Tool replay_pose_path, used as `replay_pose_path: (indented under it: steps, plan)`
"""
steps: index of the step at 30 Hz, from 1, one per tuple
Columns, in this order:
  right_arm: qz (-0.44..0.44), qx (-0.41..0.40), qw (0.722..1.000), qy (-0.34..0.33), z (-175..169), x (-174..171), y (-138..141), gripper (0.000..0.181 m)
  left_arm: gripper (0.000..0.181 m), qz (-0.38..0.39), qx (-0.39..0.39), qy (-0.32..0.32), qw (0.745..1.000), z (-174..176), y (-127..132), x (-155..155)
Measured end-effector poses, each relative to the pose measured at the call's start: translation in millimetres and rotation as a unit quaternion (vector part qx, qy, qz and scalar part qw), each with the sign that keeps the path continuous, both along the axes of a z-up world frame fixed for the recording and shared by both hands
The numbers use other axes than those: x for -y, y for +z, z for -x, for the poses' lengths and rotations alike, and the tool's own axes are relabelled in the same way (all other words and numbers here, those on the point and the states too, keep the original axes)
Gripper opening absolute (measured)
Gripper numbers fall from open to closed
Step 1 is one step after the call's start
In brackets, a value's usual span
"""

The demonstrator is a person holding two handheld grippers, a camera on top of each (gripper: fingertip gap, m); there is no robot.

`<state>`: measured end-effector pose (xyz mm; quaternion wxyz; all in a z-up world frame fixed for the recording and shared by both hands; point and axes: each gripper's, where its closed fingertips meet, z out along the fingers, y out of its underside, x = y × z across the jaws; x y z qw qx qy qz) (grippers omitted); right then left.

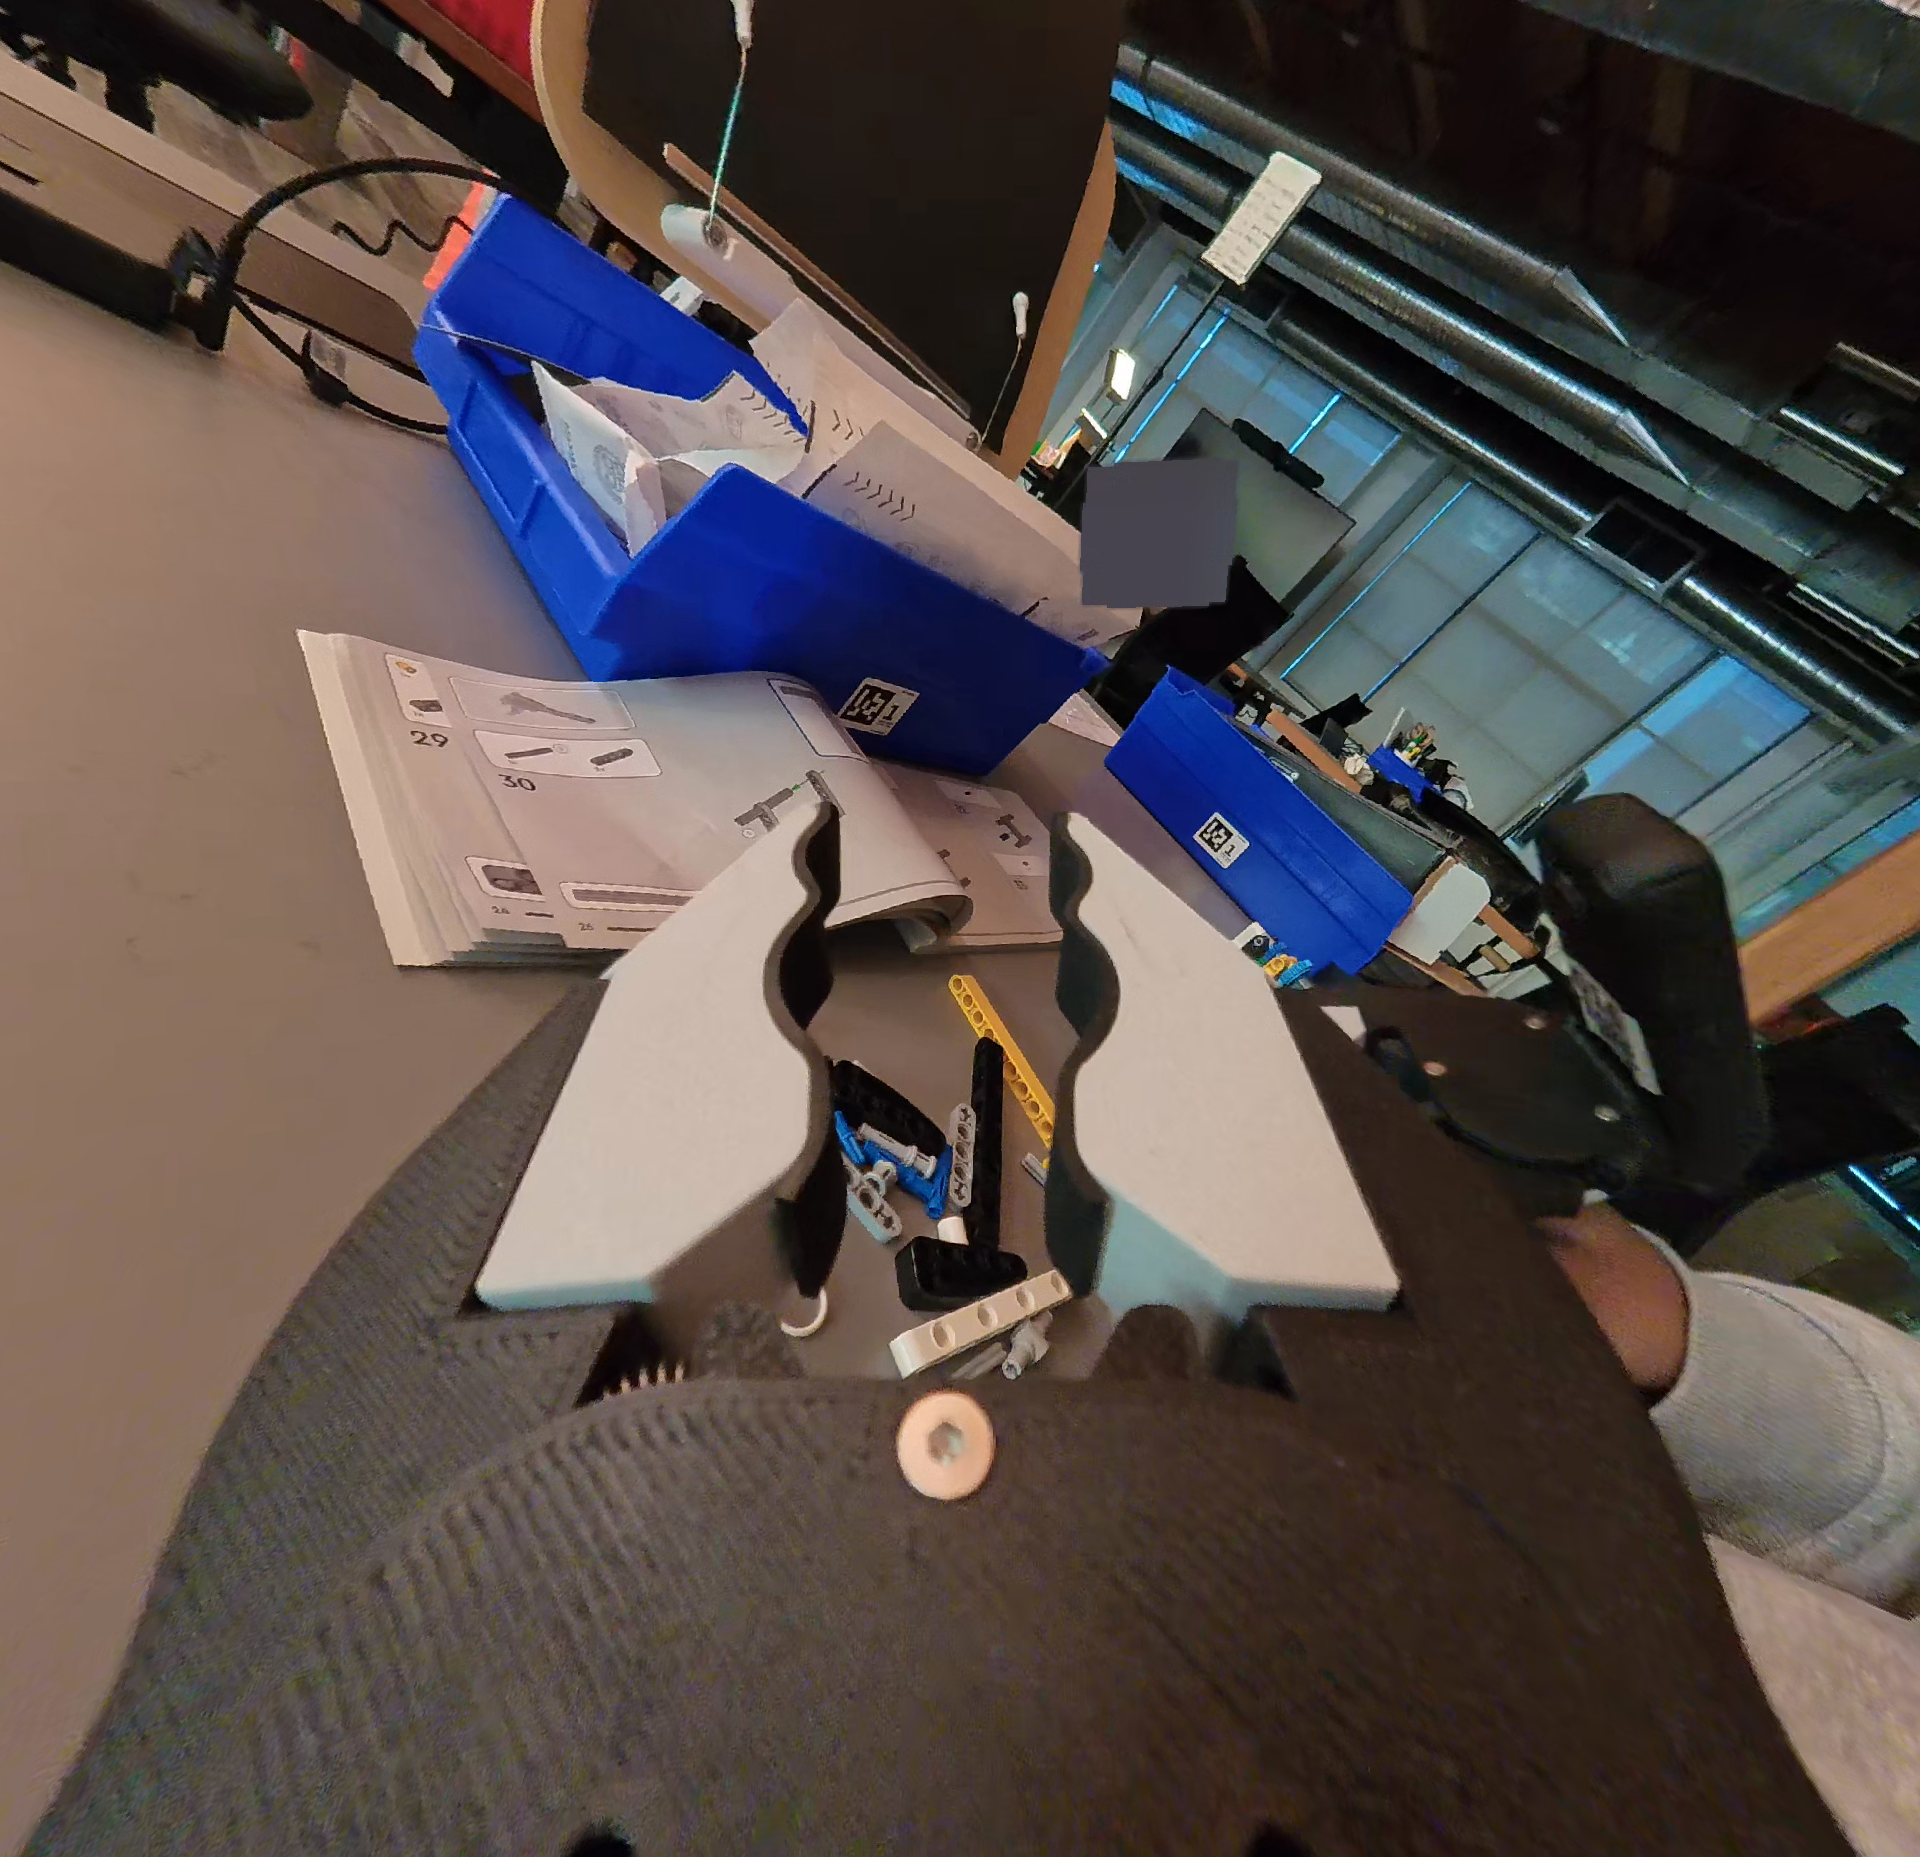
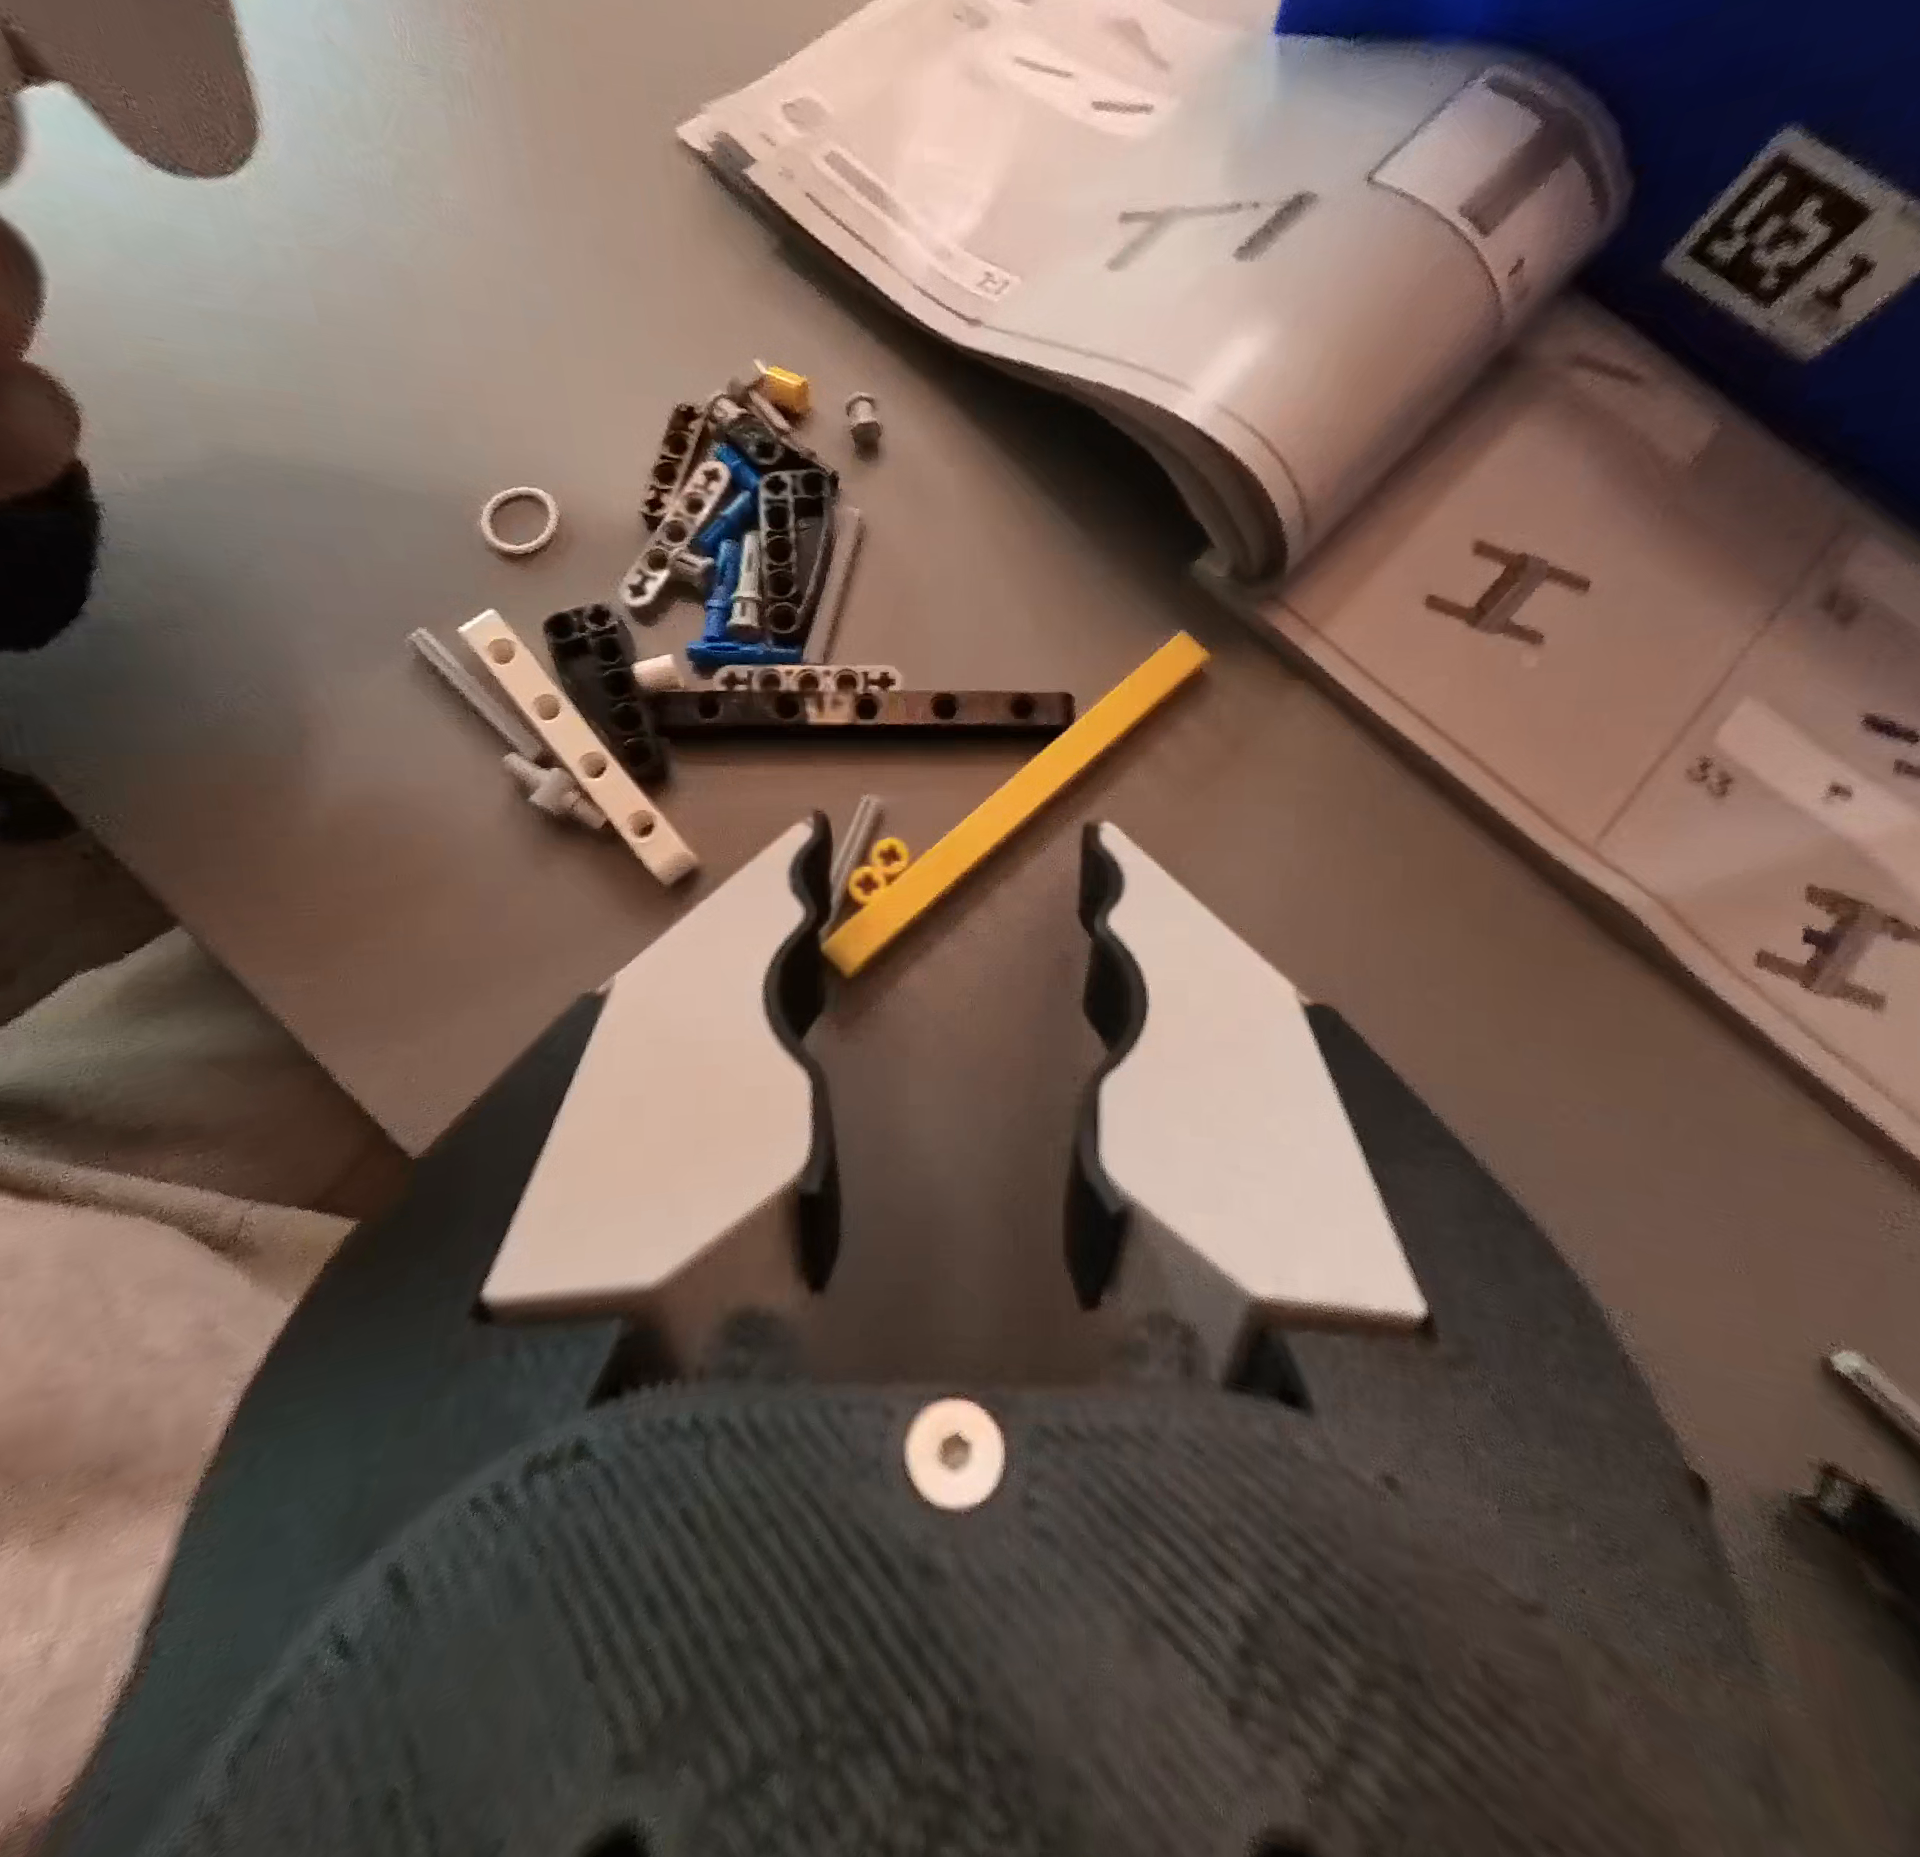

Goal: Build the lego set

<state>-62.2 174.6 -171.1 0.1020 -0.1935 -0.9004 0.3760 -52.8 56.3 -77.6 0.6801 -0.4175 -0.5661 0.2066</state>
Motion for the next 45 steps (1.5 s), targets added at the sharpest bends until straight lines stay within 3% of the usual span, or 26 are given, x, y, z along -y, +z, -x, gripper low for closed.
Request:
replay_pose_path:
  steps: [1,25,45]
  plan:
    - [0.003,0.008,1.000,-0.005,1,1,-3,0.047,0.039,0.001,0.000,0.000,1.000,0,0,-1]
    - [0.011,0.011,0.997,0.079,-17,39,-11,0.037,0.039,0.004,0.002,0.001,1.000,0,-1,0]
    - [0.058,0.006,0.997,0.056,-3,39,11,0.038,0.039,0.000,0.006,0.020,1.000,-1,-2,11]
